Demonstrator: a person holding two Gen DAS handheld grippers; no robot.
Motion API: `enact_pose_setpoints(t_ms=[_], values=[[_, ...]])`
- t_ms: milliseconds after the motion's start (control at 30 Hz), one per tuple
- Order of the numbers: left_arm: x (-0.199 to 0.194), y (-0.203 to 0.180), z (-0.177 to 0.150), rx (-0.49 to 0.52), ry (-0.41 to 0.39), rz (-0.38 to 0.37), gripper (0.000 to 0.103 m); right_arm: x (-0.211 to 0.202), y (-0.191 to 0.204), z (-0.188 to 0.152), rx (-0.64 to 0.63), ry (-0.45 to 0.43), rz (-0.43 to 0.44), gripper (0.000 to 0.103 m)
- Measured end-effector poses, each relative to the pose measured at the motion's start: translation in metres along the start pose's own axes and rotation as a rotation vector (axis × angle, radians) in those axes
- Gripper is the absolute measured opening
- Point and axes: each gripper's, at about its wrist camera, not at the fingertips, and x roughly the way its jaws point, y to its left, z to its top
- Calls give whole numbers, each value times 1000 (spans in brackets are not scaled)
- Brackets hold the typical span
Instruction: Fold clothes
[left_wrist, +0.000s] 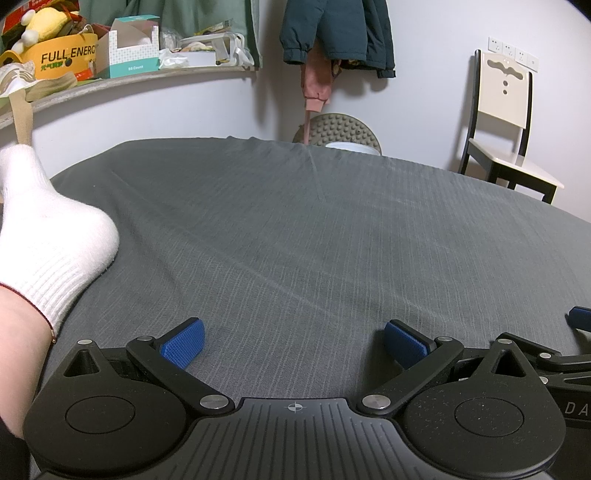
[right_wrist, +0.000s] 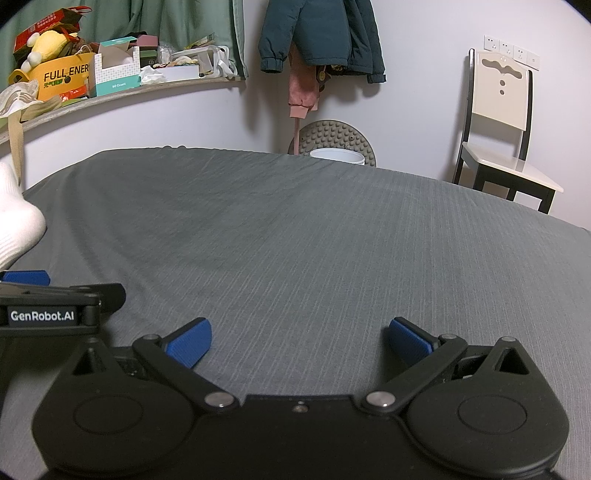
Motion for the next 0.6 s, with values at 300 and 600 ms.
enact_pose_setpoints(t_ms=[300, 600], values=[[0, -1, 1, 0, 0, 1, 103, 0, 0, 0, 0, -1, 0, 103], [0, -1, 1, 1, 0, 4, 103, 1, 0, 0, 1, 0, 1, 103]])
